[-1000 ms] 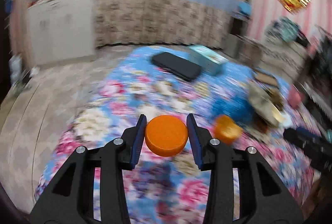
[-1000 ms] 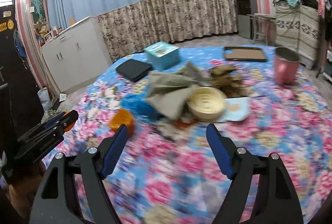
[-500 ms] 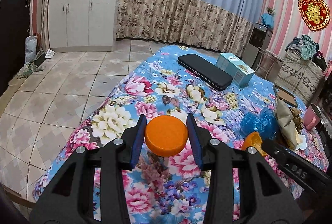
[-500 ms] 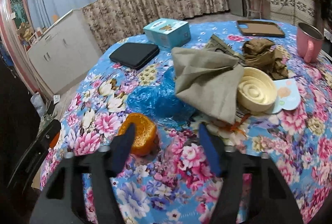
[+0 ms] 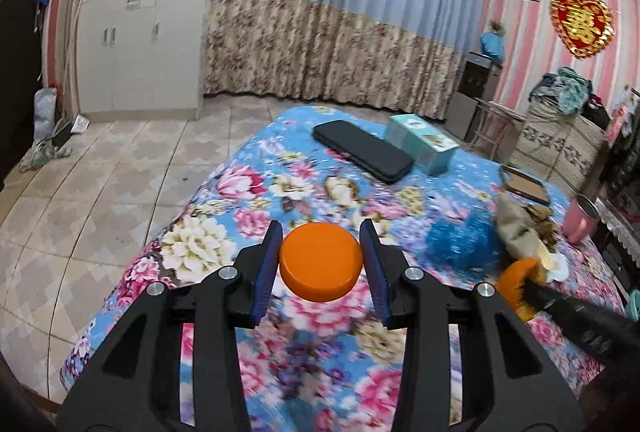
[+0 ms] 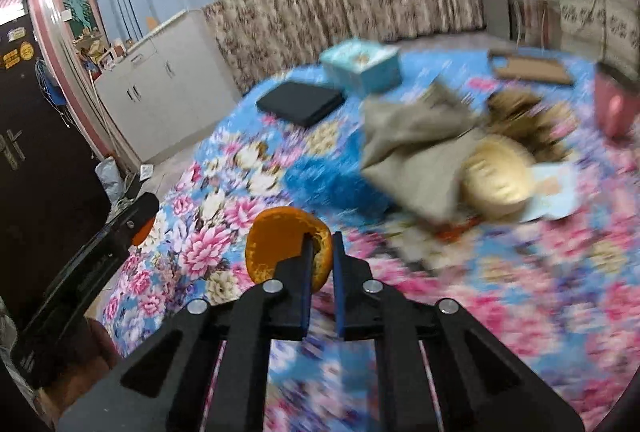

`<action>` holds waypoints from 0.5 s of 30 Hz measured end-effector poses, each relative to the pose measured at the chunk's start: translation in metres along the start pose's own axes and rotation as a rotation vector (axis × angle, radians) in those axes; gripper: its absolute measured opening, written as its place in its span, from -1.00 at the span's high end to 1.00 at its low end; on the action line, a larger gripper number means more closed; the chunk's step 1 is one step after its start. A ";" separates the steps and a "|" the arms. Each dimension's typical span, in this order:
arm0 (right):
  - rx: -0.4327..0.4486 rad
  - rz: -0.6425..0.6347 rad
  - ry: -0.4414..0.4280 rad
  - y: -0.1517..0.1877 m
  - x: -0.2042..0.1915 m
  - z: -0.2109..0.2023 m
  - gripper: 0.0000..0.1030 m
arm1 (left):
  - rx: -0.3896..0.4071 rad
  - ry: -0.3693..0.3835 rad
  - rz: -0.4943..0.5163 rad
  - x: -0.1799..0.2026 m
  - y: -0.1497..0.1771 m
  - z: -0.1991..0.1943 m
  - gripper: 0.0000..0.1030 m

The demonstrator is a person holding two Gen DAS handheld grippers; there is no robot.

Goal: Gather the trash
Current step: 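Grasp the cup-shaped orange peel with the right tool, then carry both orange peels over the blue basket and open both tools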

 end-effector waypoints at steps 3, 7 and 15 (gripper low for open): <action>0.037 -0.018 0.019 -0.002 0.026 -0.025 0.82 | 0.019 0.016 0.042 0.021 0.000 -0.011 0.25; 0.071 -0.008 0.067 -0.002 0.074 -0.059 0.82 | 0.036 0.054 0.034 0.049 -0.001 -0.028 0.25; 0.143 0.035 0.149 -0.006 0.149 -0.118 0.82 | 0.021 0.153 0.112 0.121 0.011 -0.046 0.25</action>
Point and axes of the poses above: each gripper's, at about its wrist camera, not at the fingertips, and z roughly the way its jaws point, x to its right, y to its underside, the point moved 9 cm from there along z, roughly the way its jaws point, and after that the axes turned 10 degrees about y, right-handed, at the moved point
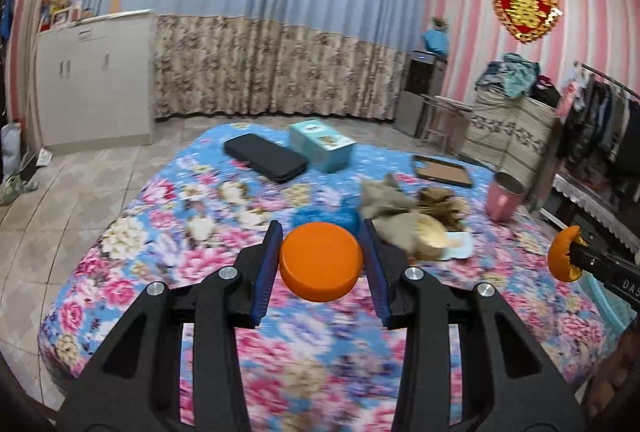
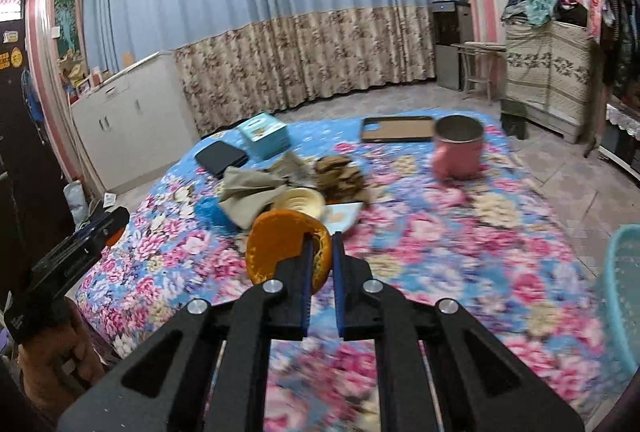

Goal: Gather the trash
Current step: 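Carry both orange peels over the blue basket and open both tools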

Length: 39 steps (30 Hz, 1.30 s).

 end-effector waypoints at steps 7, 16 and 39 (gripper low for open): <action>0.034 0.055 0.044 0.000 0.052 -0.019 0.82 | 0.011 0.062 0.082 0.057 -0.008 -0.002 0.25; 0.043 0.078 0.045 0.000 0.078 -0.021 0.82 | 0.003 0.085 0.120 0.095 -0.007 0.001 0.25; 0.156 0.207 0.357 -0.016 0.251 -0.090 0.82 | -0.068 0.476 0.211 0.305 -0.003 0.037 0.25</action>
Point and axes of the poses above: each gripper's, at about its wrist camera, not at the fingertips, and z roughly the way its jaws point, x to its right, y to its underside, the point moved 9 cm from there along z, roughly the way its jaws point, and after that the axes turned 10 degrees about y, right-handed, at the moved point
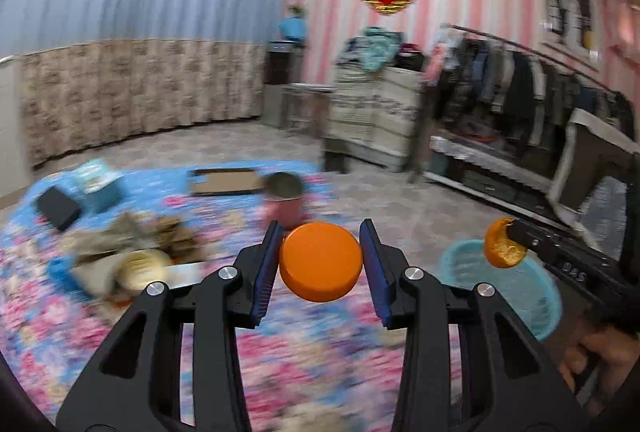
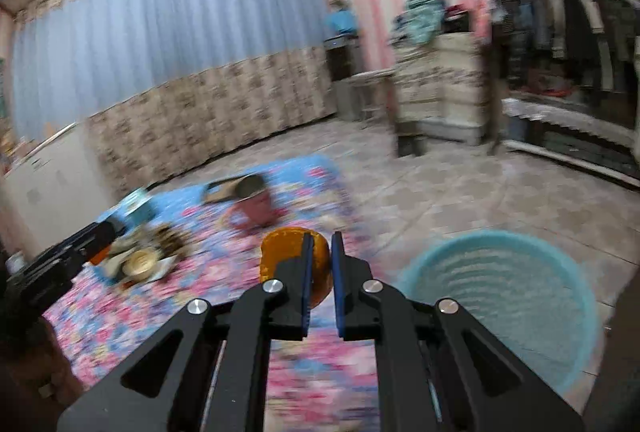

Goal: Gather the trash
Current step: 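Carry both orange peels over the blue basket and open both tools, then return the left tool to the bed and grasp the beige cloth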

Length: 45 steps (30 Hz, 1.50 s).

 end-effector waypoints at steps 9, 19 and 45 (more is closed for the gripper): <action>0.018 0.077 0.205 -0.009 0.124 -0.017 0.82 | -0.072 0.321 0.059 0.136 0.002 0.073 0.25; 0.009 0.123 0.233 -0.004 0.163 -0.011 0.81 | -0.134 0.343 0.102 0.167 0.019 0.116 -0.05; -0.041 0.106 0.099 0.019 0.072 0.012 0.00 | -0.109 0.013 0.002 -0.042 0.030 0.000 -0.42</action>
Point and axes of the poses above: each gripper's, at about its wrist camera, not at the fingertips, and z roughly the way its jaws point, x to its right, y to its underside, the point moved 9 cm from there along z, roughly the way its jaws point, and after that the axes turned 10 degrees about y, right-handed, at the moved point
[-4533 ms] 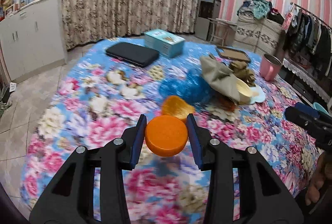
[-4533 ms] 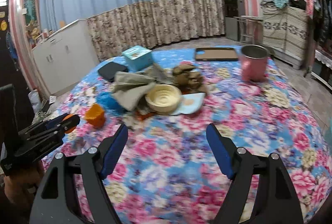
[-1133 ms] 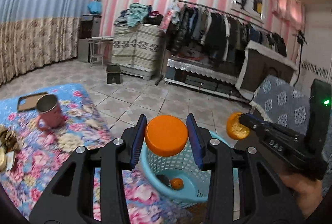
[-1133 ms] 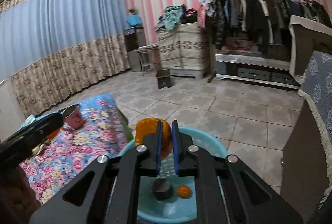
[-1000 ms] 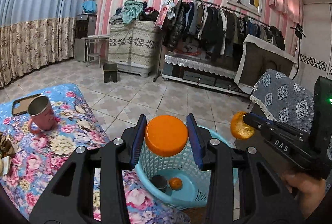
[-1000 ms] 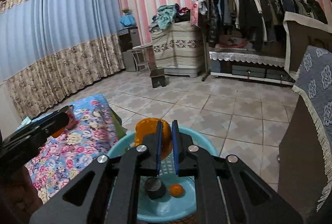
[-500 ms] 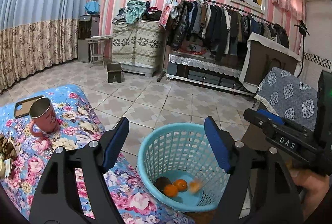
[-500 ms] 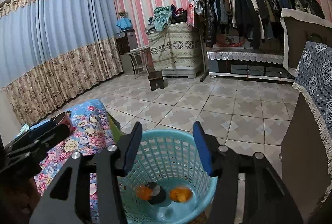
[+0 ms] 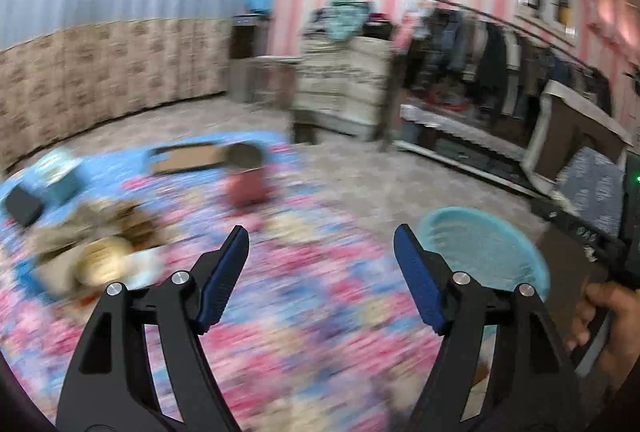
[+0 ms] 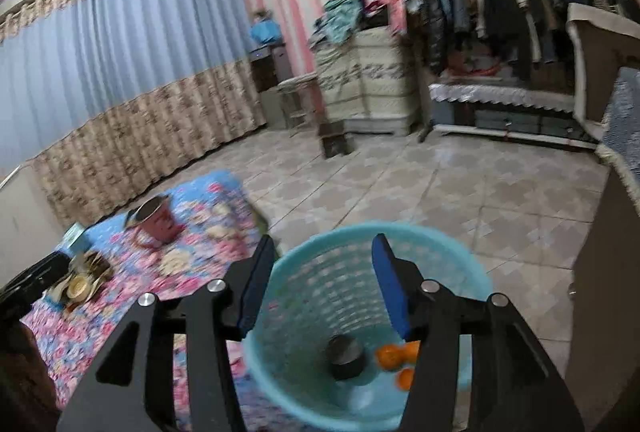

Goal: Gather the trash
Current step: 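Return the left tool to the bed and grasp the beige cloth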

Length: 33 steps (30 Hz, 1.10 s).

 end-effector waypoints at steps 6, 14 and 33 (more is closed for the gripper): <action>-0.018 -0.107 -0.161 0.025 -0.113 -0.008 0.00 | 0.029 -0.226 -0.065 -0.128 0.029 -0.079 -0.45; 0.002 -0.168 -0.333 0.035 -0.266 -0.017 -0.20 | 0.095 -0.412 -0.188 -0.253 0.029 -0.151 -0.61; 0.092 -0.353 -0.476 0.023 -0.416 0.036 -0.30 | -0.040 -0.338 -0.135 -0.260 0.008 -0.017 -0.22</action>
Point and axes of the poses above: each gripper's, at about its wrist camera, not at the fingertips, and z roughly the way its jaws point, x to its right, y to its underside, the point moved 9 cm from there along z, roughly the way its jaws point, and after that the axes turned 10 degrees about y, right-handed, at the moved point
